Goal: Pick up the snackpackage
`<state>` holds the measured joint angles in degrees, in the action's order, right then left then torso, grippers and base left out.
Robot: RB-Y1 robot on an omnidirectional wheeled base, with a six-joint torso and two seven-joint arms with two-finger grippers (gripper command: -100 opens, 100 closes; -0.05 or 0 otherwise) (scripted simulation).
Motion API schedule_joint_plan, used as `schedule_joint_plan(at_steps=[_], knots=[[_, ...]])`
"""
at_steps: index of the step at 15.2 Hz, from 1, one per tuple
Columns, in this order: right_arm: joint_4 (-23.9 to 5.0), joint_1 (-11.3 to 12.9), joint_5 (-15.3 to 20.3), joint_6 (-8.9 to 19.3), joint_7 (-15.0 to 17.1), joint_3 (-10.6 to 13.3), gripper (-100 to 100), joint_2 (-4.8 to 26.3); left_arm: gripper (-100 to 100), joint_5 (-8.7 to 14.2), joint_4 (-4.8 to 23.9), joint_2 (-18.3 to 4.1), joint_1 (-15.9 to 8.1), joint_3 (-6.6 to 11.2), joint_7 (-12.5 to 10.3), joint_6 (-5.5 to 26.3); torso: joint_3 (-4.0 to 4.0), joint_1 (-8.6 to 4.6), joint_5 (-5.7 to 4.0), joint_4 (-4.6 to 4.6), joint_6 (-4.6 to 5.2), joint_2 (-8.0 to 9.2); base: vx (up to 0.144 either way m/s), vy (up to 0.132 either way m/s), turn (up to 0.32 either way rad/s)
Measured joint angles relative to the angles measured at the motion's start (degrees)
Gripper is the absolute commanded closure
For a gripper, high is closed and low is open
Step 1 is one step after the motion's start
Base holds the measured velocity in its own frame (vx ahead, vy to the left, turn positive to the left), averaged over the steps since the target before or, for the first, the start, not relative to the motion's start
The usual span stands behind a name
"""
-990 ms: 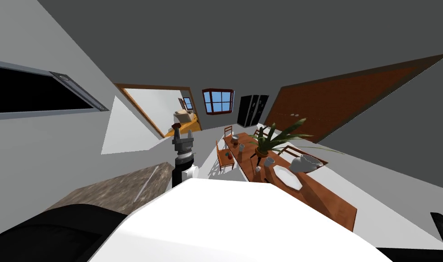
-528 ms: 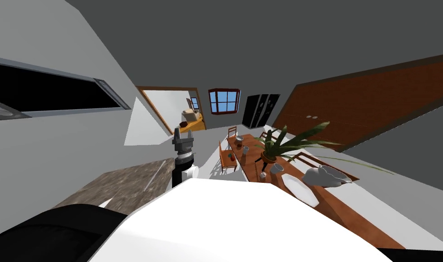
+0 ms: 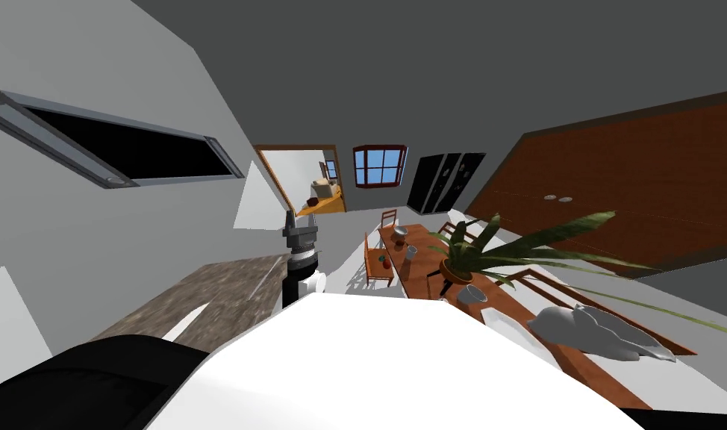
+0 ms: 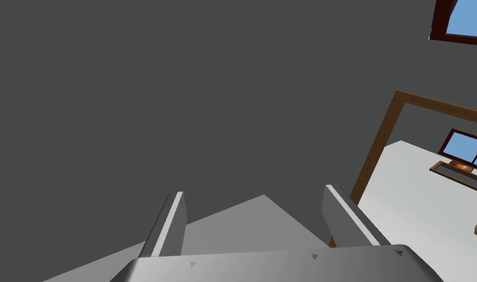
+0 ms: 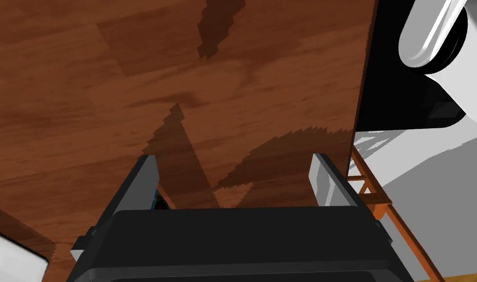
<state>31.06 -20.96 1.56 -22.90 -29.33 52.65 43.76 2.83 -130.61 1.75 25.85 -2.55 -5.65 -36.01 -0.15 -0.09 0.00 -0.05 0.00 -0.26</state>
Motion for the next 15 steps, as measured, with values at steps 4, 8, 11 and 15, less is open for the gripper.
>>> schedule_joint_plan(at_steps=[4,8,11,15], knots=[[-1.4,0.4,0.2,0.9,-0.5,1.9,-100,1.6,0,0.0,0.0,0.0,0.0,0.00,0.0,0.0,0.02,0.11,0.02,0.01,0.00,0.03,0.050,-0.017,0.116],[-5.2,1.7,0.6,0.3,-1.2,3.5,-100,1.2,0,0.0,0.0,0.0,0.0,-0.01,0.0,0.0,-0.02,0.15,0.02,0.00,-0.04,-0.06,0.074,-0.013,0.159],[-5.0,2.0,0.8,1.2,-1.9,3.8,-100,1.1,0,0.0,0.0,0.0,0.0,0.00,0.0,0.0,0.01,0.08,0.00,0.00,0.02,0.03,0.015,-0.045,0.080],[-6.4,3.2,2.0,3.0,-1.9,2.4,-100,-2.2,0,0.0,0.0,0.0,0.0,0.00,0.0,0.0,0.34,-0.13,-0.04,0.12,0.04,0.60,-0.084,-0.076,0.050]])
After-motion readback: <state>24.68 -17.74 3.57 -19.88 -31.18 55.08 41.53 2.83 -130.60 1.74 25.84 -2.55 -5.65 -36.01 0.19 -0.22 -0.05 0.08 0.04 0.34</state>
